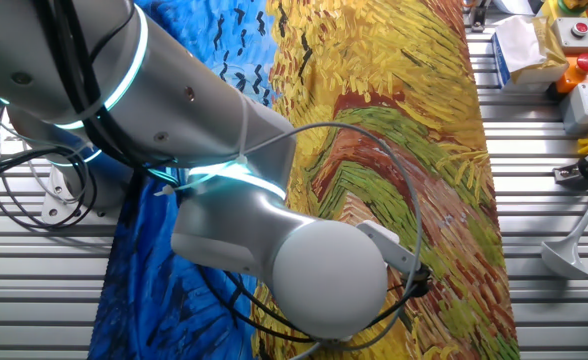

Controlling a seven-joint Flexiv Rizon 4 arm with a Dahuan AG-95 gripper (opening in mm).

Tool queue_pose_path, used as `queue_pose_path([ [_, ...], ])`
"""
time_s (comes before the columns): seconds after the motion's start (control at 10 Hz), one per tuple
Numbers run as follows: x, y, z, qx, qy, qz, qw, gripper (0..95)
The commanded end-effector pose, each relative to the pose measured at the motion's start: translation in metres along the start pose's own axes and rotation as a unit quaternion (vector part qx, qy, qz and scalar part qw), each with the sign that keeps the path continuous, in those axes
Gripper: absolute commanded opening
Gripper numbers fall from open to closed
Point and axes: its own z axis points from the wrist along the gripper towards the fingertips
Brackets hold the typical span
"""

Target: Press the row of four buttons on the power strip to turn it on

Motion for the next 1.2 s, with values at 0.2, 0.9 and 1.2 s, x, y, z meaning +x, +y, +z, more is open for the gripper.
queue_pose_path([
  [0.2, -0.0004, -0.0011, -0.0047, -0.001, 0.000, 0.003, 1.0000, 95.0],
  [0.9, -0.0004, -0.0012, -0.0025, 0.001, 0.005, 0.002, 1.0000, 95.0],
  [1.2, -0.0001, -0.0010, 0.0013, 0.004, 0.006, 0.000, 1.0000, 95.0],
])
